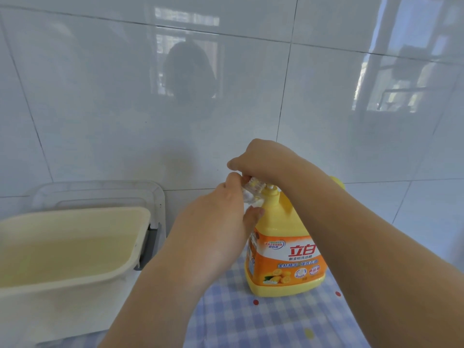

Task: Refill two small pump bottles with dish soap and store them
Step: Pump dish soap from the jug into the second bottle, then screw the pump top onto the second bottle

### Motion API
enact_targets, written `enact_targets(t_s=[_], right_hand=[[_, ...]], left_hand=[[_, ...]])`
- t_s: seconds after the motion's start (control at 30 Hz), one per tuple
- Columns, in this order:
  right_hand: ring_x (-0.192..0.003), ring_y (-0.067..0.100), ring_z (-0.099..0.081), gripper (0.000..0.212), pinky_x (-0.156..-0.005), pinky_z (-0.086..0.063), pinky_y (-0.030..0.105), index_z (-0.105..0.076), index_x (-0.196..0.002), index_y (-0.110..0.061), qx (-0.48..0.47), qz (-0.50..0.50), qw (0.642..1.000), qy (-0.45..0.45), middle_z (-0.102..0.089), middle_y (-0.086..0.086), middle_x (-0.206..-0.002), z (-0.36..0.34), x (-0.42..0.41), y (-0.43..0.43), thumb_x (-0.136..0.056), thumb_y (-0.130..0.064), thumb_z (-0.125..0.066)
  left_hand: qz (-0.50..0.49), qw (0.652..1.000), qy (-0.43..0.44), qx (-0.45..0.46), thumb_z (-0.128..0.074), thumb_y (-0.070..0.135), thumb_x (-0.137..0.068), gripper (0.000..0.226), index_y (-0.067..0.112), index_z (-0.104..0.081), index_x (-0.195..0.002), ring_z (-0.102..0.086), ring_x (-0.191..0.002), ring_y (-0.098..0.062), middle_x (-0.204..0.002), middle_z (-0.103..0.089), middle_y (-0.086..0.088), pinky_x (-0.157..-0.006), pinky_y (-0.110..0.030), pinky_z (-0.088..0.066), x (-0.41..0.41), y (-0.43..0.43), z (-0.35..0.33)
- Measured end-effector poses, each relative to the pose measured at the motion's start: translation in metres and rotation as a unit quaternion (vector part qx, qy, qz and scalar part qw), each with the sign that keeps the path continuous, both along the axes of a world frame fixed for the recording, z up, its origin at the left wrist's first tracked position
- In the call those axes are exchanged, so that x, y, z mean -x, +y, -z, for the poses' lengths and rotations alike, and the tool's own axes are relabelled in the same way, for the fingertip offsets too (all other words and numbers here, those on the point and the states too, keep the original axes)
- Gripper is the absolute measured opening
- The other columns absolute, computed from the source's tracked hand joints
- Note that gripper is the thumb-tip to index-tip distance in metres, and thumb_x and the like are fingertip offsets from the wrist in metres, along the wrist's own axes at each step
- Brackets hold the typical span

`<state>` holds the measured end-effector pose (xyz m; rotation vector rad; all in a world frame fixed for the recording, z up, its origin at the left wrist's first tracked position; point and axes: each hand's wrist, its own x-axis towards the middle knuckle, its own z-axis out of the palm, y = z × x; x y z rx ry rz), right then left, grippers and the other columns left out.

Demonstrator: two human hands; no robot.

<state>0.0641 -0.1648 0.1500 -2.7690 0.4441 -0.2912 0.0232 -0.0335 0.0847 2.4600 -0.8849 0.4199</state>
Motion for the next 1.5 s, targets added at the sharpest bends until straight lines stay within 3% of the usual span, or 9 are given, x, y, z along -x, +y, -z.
enact_targets(t_s=[0.47,0.7,0.9,1.07,1.27,1.37,1.5], right_hand=[[-0.05,0.017,-0.037,0.017,-0.05,-0.03,0.024,-0.052,-0.07,-0.016,-0.03,-0.019,0.999,0.001,-0.043,-0.001,-0.057,0.0,0.0,0.0,-0.084,-0.024,-0.054],[-0.05,0.018,-0.047,0.02,-0.052,-0.038,0.024,-0.066,-0.075,-0.005,-0.057,-0.013,0.997,-0.049,-0.058,0.002,-0.061,0.003,-0.002,-0.003,-0.08,-0.02,-0.054],[-0.046,0.016,-0.05,0.023,-0.051,-0.04,0.022,-0.071,-0.082,-0.006,-0.05,0.003,0.992,-0.115,-0.05,-0.009,-0.035,0.005,0.0,-0.007,-0.078,-0.02,-0.054],[-0.053,0.018,-0.061,0.021,-0.058,-0.051,0.027,-0.072,-0.067,-0.009,-0.094,-0.001,0.986,-0.14,-0.068,0.001,-0.057,-0.003,0.002,-0.007,-0.077,-0.018,-0.055],[-0.05,0.017,-0.057,0.025,-0.056,-0.048,0.027,-0.072,-0.072,-0.005,-0.113,0.016,0.972,-0.205,-0.064,0.0,-0.054,-0.005,0.005,-0.009,-0.078,-0.02,-0.053],[-0.051,0.018,-0.047,0.032,-0.054,-0.041,0.029,-0.07,-0.08,0.0,-0.133,0.046,0.951,-0.277,-0.055,0.003,-0.057,-0.005,0.002,-0.009,-0.076,-0.026,-0.051],[-0.053,0.018,-0.046,0.036,-0.054,-0.04,0.03,-0.068,-0.081,0.001,-0.162,0.059,0.934,-0.313,-0.053,0.004,-0.06,-0.005,0.007,-0.01,-0.078,-0.03,-0.049]], left_hand=[[-0.003,1.0,-0.005,-0.007,-0.038,0.056,-0.095,0.033,0.032,-0.034,-0.117,-0.061,-0.069,-0.012,-0.11,-0.059,0.013,-0.06,-0.027,-0.04,0.0,0.001,0.0],[-0.002,1.0,0.001,0.019,-0.044,0.047,-0.094,0.025,0.03,-0.039,-0.111,-0.059,-0.067,-0.012,-0.095,-0.058,0.009,-0.062,-0.03,-0.047,-0.001,0.002,0.0],[-0.005,0.999,0.005,0.042,-0.044,0.049,-0.095,0.028,0.03,-0.04,-0.114,-0.055,-0.073,-0.009,-0.097,-0.058,0.013,-0.053,-0.021,-0.035,-0.001,0.0,0.001],[-0.013,0.999,0.006,0.052,-0.041,0.052,-0.095,0.033,0.03,-0.039,-0.119,-0.053,-0.071,-0.008,-0.084,-0.05,0.015,-0.052,-0.019,-0.03,0.002,-0.003,-0.003],[-0.001,0.997,0.034,0.064,-0.043,0.053,-0.094,0.037,0.031,-0.038,-0.124,-0.055,-0.079,-0.007,-0.101,-0.056,0.014,-0.059,-0.023,-0.038,0.005,0.0,-0.003],[0.006,0.996,0.044,0.082,-0.048,0.053,-0.092,0.039,0.033,-0.041,-0.124,-0.056,-0.084,-0.008,-0.109,-0.058,0.015,-0.065,-0.025,-0.041,0.006,0.004,-0.001],[-0.001,0.992,0.052,0.113,-0.055,0.051,-0.089,0.04,0.035,-0.045,-0.123,-0.052,-0.091,-0.007,-0.119,-0.055,0.016,-0.071,-0.026,-0.038,0.003,0.01,0.001]])
